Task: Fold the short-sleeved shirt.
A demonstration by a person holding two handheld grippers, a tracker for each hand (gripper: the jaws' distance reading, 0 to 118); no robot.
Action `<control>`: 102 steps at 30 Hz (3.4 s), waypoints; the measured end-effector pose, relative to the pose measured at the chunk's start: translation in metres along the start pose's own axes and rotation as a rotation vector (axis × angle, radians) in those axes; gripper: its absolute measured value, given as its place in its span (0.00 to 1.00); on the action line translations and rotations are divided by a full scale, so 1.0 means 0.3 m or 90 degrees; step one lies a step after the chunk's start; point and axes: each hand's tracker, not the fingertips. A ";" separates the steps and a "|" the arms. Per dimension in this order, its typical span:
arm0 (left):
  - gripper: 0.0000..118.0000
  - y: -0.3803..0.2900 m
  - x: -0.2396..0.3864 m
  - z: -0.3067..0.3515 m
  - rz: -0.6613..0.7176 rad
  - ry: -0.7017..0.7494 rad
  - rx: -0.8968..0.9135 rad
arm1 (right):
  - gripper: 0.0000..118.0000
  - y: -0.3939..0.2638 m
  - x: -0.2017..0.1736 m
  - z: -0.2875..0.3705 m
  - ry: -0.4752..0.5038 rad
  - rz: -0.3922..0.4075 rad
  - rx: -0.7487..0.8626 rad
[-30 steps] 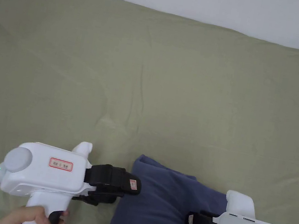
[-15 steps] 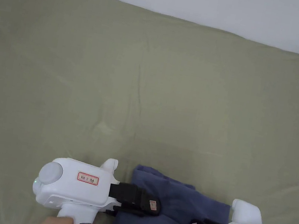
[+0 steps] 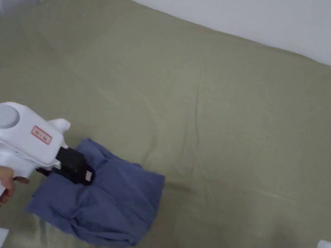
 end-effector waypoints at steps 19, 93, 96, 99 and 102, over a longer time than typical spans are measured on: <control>0.68 0.134 -0.090 0.280 -0.054 0.403 0.091 | 0.00 0.005 0.000 -0.033 -0.004 -0.005 -0.021; 0.87 -0.636 1.166 0.450 -0.268 0.206 0.662 | 0.98 0.022 -0.166 0.681 -0.276 0.141 0.525; 0.87 -0.631 1.164 0.450 -0.261 0.211 0.656 | 0.98 0.022 -0.166 0.673 -0.269 0.144 0.501; 0.87 -0.629 1.163 0.451 -0.257 0.201 0.652 | 0.98 0.022 -0.162 0.668 -0.262 0.140 0.489; 0.87 -0.630 1.161 0.453 -0.255 0.198 0.649 | 0.98 0.027 -0.164 0.667 -0.276 0.116 0.476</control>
